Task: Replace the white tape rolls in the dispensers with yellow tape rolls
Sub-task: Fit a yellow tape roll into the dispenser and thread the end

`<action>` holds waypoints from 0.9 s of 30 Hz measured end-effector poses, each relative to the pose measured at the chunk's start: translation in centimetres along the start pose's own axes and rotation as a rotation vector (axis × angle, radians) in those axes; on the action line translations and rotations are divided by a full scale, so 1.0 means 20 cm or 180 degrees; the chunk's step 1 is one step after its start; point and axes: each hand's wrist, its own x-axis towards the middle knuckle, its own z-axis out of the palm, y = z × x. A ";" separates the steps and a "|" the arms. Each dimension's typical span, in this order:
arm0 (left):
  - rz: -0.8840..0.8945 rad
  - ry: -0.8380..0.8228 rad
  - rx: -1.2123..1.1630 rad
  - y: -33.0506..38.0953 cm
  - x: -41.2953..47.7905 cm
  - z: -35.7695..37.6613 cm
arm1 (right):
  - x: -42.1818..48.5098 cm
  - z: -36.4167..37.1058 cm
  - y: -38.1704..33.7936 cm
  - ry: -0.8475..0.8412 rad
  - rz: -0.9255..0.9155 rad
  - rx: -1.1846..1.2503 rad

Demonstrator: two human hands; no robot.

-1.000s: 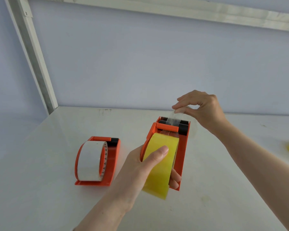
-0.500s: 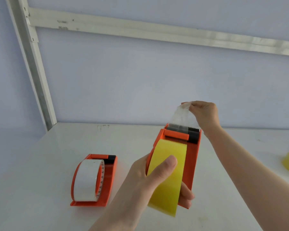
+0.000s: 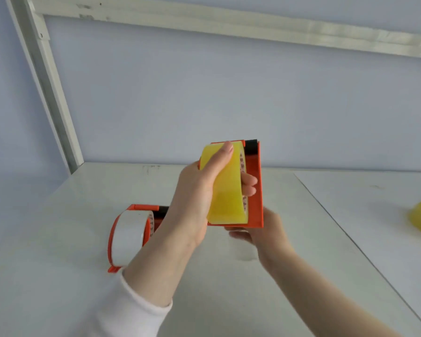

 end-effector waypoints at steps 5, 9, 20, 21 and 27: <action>-0.0442 -0.0059 0.0167 -0.19 -0.01 -0.02 | -0.20 0.04 0.12 0.0095 0.0473 0.0980; -0.0474 -0.0033 0.0415 -0.30 -0.05 -0.02 | -0.28 0.02 0.21 0.0201 0.0990 0.1773; -0.0708 0.0205 0.0749 -0.47 -0.10 -0.07 | -0.46 -0.07 0.24 -0.0259 0.1671 0.2337; -0.0742 0.0189 0.0721 -0.48 -0.11 -0.07 | -0.47 -0.08 0.24 -0.0257 0.1688 0.2338; -0.0786 0.0246 0.1034 -0.50 -0.12 -0.02 | -0.61 -0.12 0.17 -0.0611 0.1935 0.2301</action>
